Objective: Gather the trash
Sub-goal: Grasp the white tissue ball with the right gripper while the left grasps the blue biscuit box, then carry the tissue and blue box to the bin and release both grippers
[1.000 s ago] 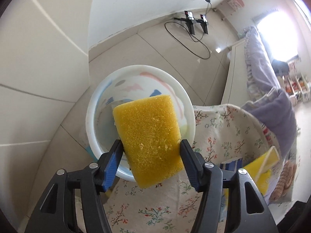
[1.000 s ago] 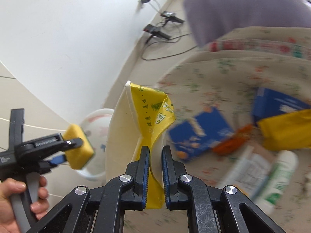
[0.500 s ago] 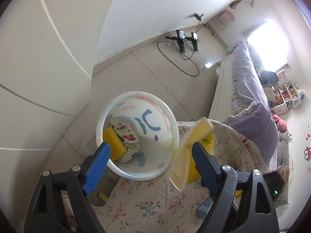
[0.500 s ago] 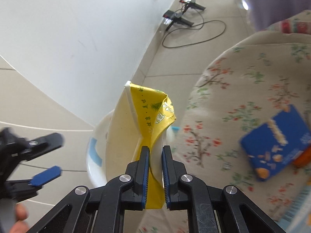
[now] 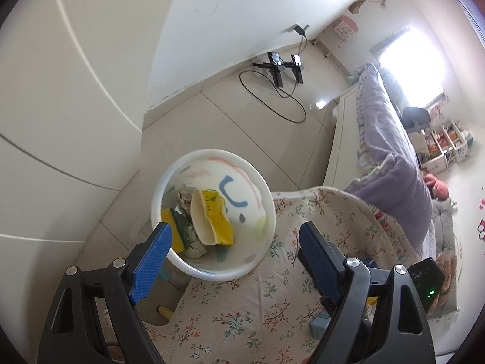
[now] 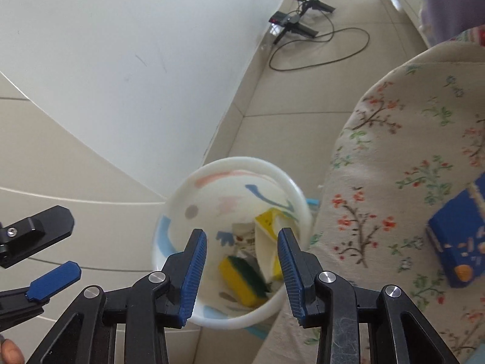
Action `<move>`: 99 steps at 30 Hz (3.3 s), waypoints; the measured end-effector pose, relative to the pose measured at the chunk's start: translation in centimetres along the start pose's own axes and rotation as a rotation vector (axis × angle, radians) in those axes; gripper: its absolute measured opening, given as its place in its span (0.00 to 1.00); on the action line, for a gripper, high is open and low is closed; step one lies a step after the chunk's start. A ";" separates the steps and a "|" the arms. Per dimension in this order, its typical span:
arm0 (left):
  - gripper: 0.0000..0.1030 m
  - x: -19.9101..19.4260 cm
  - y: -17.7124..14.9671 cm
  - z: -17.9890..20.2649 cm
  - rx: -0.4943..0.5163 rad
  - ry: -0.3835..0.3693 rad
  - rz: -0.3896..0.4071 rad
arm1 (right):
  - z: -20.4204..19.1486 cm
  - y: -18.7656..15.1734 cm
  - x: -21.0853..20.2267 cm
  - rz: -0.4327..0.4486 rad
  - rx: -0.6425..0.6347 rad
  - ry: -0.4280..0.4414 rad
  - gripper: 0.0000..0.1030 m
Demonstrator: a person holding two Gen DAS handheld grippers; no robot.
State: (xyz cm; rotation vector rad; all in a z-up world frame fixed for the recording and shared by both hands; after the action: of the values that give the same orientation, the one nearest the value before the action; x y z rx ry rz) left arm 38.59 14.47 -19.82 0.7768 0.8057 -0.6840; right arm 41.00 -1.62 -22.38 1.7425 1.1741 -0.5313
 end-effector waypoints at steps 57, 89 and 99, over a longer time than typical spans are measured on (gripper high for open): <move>0.70 18.7 -14.9 21.7 0.955 0.079 -0.261 | 33.2 -7.7 -17.8 -0.207 0.354 -0.439 0.46; 0.63 16.9 -13.7 17.7 0.688 -0.042 -0.371 | 32.2 -7.5 -14.4 -0.225 0.347 -0.442 0.22; 0.66 16.5 -12.8 17.7 0.658 -0.067 -0.365 | 30.4 -6.5 -16.6 -0.165 0.328 -0.423 0.22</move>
State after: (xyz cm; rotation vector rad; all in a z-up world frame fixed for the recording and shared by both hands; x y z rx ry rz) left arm 43.62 -10.61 -29.60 1.2008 0.6663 -1.3321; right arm 32.06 -35.44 -27.06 1.6926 0.9667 -1.1852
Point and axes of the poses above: each gripper's, at about its wrist camera, not at the fingertips, and x roughly the way its jaws point, z to its right, y to its top, the point moved 8 cm from there along x, roughly the way its jaws point, and after that the axes turned 1 degree about x, right-handed, at the moved point
